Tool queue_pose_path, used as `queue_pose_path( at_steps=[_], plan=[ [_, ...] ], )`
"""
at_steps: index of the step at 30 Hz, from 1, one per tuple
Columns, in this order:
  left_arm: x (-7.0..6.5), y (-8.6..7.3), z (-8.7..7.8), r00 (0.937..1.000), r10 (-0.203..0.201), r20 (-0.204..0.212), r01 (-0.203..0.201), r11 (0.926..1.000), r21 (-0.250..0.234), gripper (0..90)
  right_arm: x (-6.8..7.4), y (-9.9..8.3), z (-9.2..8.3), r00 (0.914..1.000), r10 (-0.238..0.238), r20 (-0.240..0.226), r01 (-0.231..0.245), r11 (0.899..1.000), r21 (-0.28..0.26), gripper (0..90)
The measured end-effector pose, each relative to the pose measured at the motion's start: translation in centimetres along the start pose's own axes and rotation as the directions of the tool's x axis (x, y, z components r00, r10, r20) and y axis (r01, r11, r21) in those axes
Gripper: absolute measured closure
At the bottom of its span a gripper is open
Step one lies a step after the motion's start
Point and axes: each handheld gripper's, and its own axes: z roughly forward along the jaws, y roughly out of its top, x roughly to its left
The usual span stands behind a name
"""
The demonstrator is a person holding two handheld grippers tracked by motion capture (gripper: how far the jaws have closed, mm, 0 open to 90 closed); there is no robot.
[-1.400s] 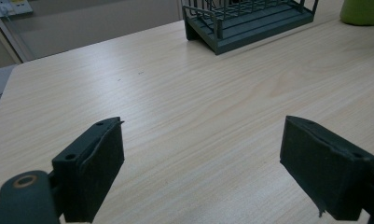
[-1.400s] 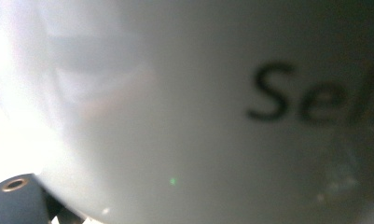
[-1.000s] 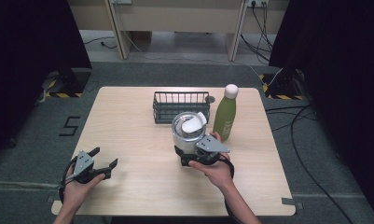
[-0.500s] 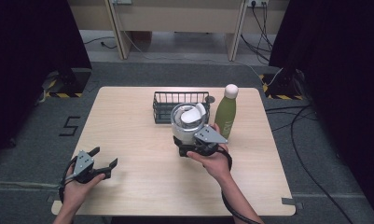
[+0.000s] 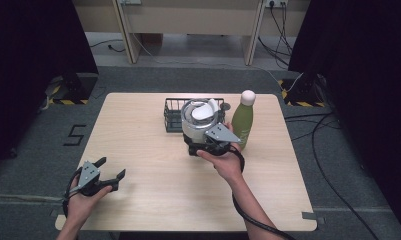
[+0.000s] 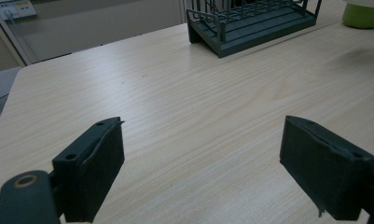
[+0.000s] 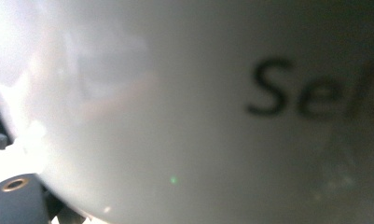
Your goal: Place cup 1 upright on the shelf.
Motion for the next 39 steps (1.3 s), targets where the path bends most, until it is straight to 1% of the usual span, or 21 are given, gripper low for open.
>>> queue_pose_path(
  at_steps=[4,8,9,13,24,28,30,31,39],
  plan=[
    [0.0,0.0,0.0,1.0,-0.002,0.001,0.002,1.0,0.001,13.0,-0.1,0.5,0.6,0.9999,0.007,0.011,-0.007,1.0,-0.008,10.4],
    [0.0,0.0,0.0,1.0,0.0,0.001,0.0,1.0,0.0,13.0,-0.2,0.9,1.0,0.9999,0.007,0.015,-0.007,1.0,-0.012,10.4],
    [0.0,0.0,0.0,1.0,0.001,0.001,-0.001,1.0,0.0,13.0,-0.2,1.2,1.3,0.9998,0.001,0.019,-0.001,1.0,-0.018,10.4],
    [0.0,0.0,0.0,1.0,0.0,0.002,0.0,1.0,0.0,13.0,-0.2,1.6,2.0,0.9998,0.002,0.022,-0.002,1.0,-0.025,10.4],
    [0.1,0.0,-0.1,1.0,-0.005,0.002,0.005,1.0,-0.004,13.0,-0.3,2.1,3.4,0.9987,0.023,0.045,-0.022,0.999,-0.032,10.4],
    [0.1,0.0,0.0,1.0,-0.006,0.003,0.006,1.0,-0.003,13.0,-0.3,2.5,3.9,0.9986,0.014,0.052,-0.012,0.999,-0.035,10.4],
    [0.1,0.0,0.0,1.0,-0.008,0.004,0.008,1.0,-0.004,13.0,-0.3,2.7,4.1,0.9983,0.018,0.056,-0.016,0.999,-0.037,10.4],
    [0.1,0.0,0.0,1.0,-0.007,0.004,0.007,1.0,-0.004,13.1,-0.3,2.8,4.2,0.9984,0.008,0.056,-0.006,0.999,-0.038,10.4],
    [0.1,0.0,0.0,1.0,-0.006,0.004,0.006,1.0,-0.005,13.0,-0.5,3.5,5.0,0.9975,0.017,0.068,-0.014,0.999,-0.047,10.4]
  ],
)
